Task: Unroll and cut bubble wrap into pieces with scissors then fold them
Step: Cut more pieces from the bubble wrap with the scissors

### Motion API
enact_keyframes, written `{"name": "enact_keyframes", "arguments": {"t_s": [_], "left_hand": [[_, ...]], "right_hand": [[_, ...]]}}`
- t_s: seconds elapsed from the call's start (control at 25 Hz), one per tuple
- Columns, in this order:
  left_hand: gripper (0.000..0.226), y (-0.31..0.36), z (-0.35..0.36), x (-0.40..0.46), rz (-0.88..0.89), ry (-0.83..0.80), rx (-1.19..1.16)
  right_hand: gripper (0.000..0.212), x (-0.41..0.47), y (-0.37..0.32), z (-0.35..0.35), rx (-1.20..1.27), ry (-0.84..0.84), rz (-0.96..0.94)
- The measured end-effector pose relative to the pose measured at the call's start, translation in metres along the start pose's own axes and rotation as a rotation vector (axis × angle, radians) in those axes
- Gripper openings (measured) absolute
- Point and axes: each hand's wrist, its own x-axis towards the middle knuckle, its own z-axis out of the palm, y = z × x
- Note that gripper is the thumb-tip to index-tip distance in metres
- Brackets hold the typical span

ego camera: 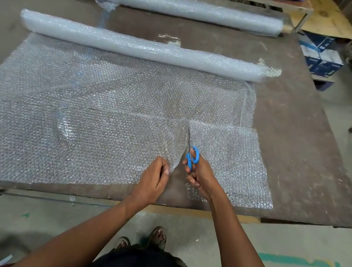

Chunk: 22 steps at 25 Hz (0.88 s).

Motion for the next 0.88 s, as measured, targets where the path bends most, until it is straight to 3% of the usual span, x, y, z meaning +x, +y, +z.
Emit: {"name": "enact_keyframes", "arguments": {"t_s": [0.32,0.56,0.76,0.88], "left_hand": [[0.008,0.0,0.0,0.0,-0.001,-0.013,0.012],[0.01,0.002,0.0,0.0,-0.008,-0.009,-0.016],[0.019,0.007,-0.004,-0.002,0.012,0.093,-0.099],[0.025,0.005,-0.005,-0.002,-0.018,0.17,-0.107]], "right_hand": [[0.051,-0.008,0.009,-0.005,-0.15,0.115,-0.069],[0.045,-0.013,0.012,-0.002,-0.148,0.095,-0.083],[0.061,-0.014,0.006,-0.003,-0.061,0.068,-0.011],[0.06,-0.015,0.004,-0.007,0.002,0.034,0.005]]}}
